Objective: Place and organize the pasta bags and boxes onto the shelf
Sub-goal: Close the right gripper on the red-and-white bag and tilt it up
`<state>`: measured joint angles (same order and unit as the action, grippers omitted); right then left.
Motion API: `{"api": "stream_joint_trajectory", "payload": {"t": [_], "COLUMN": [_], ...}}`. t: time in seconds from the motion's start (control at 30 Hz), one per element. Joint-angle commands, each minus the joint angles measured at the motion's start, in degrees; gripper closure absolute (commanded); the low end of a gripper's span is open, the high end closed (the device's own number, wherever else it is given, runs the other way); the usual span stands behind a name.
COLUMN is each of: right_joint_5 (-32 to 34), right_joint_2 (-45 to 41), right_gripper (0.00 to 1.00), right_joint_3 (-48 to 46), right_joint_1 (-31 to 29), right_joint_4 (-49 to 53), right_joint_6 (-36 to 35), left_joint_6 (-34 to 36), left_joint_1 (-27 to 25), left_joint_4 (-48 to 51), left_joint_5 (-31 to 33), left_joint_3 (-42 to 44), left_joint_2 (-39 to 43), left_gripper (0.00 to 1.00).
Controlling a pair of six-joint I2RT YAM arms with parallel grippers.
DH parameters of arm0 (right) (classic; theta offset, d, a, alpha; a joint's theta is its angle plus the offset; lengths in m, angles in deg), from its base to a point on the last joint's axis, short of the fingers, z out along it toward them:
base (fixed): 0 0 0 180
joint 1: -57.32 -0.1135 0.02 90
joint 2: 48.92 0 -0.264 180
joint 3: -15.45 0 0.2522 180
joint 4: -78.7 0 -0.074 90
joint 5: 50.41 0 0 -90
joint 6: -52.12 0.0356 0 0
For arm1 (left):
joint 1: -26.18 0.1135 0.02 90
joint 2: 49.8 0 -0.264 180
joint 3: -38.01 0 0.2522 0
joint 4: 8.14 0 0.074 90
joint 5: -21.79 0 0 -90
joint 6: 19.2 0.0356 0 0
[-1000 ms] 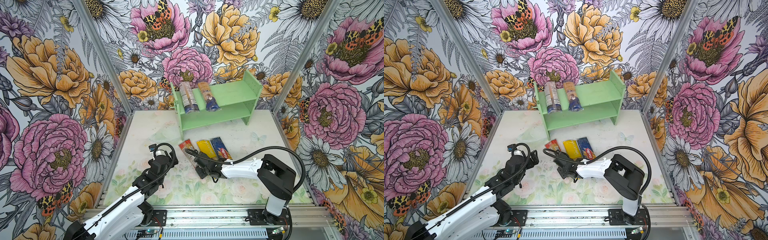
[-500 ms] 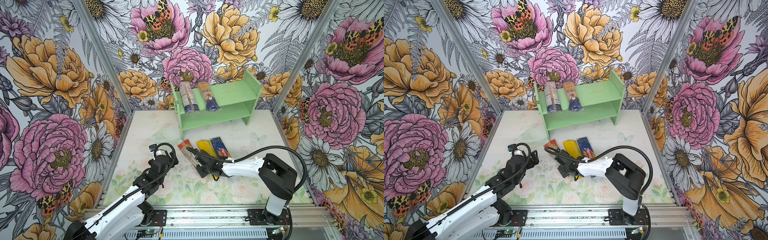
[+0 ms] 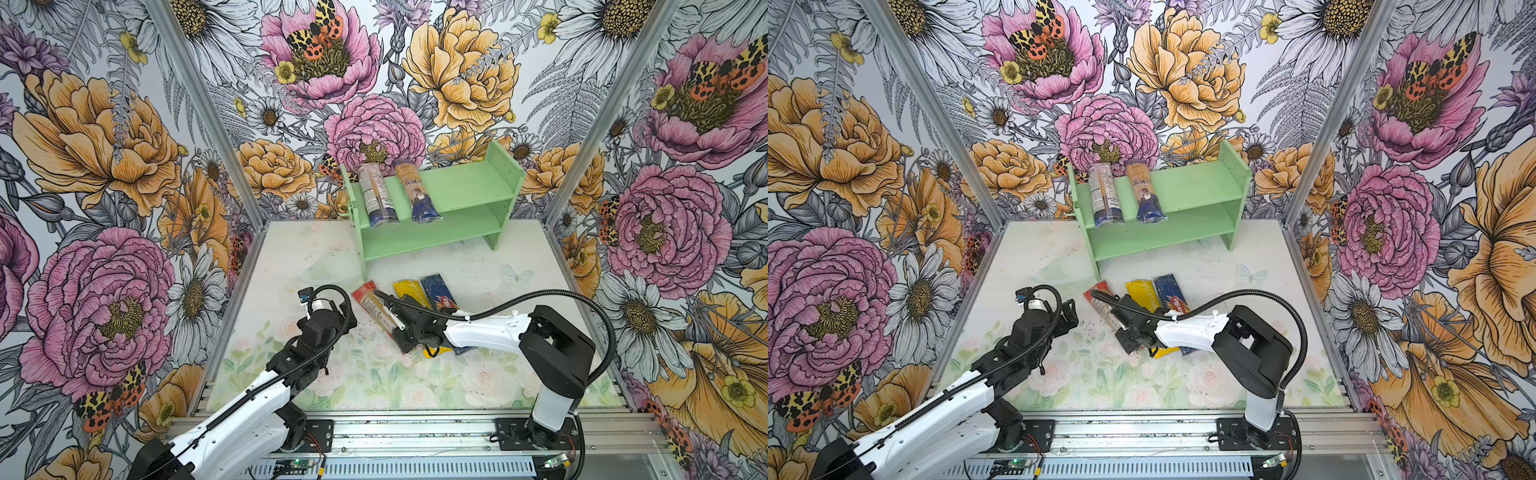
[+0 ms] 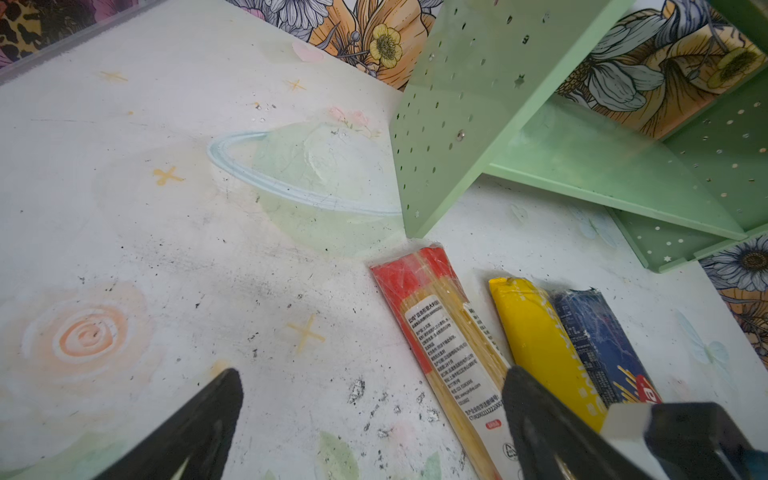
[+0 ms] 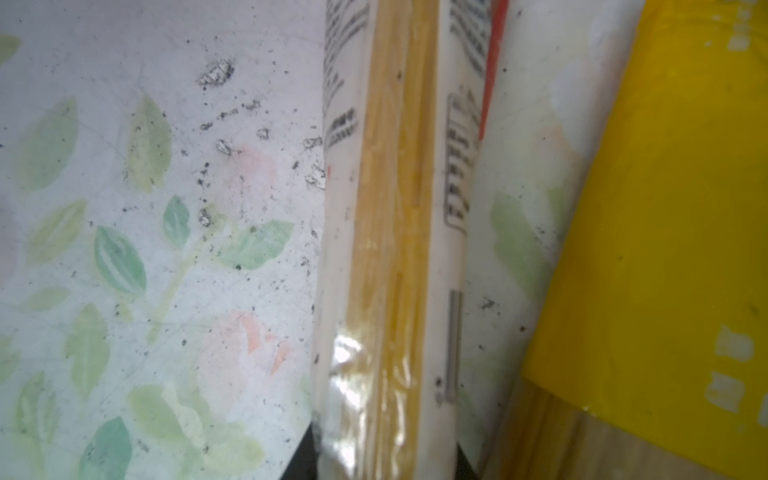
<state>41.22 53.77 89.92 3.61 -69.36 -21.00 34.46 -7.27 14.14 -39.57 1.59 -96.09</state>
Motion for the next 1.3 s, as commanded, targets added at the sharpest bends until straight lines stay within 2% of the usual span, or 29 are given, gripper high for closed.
{"api": "stream_joint_trajectory", "payload": {"t": [0.0,0.2,1.27], "right_joint_5": [-4.6,-8.5,-12.1], "right_joint_2": [-2.5,-3.0,-10.3], "right_gripper": [1.0,1.0,1.0], "right_joint_3": [1.8,1.8,3.0], "right_joint_1": [1.0,3.1,6.8], "right_joint_4": [0.9,1.2,7.6], "right_joint_6": [-0.1,1.4,1.0], "left_joint_6": [-0.9,-1.0,-1.4], "left_joint_1": [0.7,0.8,1.6], "left_joint_4": [-1.7,-2.2,-3.1], "left_joint_5": [-1.0,-1.3,-2.2], "left_joint_3": [1.4,1.8,2.4], "left_joint_2": [0.1,0.1,-0.5], "left_gripper": [0.01,0.01,0.01]}}
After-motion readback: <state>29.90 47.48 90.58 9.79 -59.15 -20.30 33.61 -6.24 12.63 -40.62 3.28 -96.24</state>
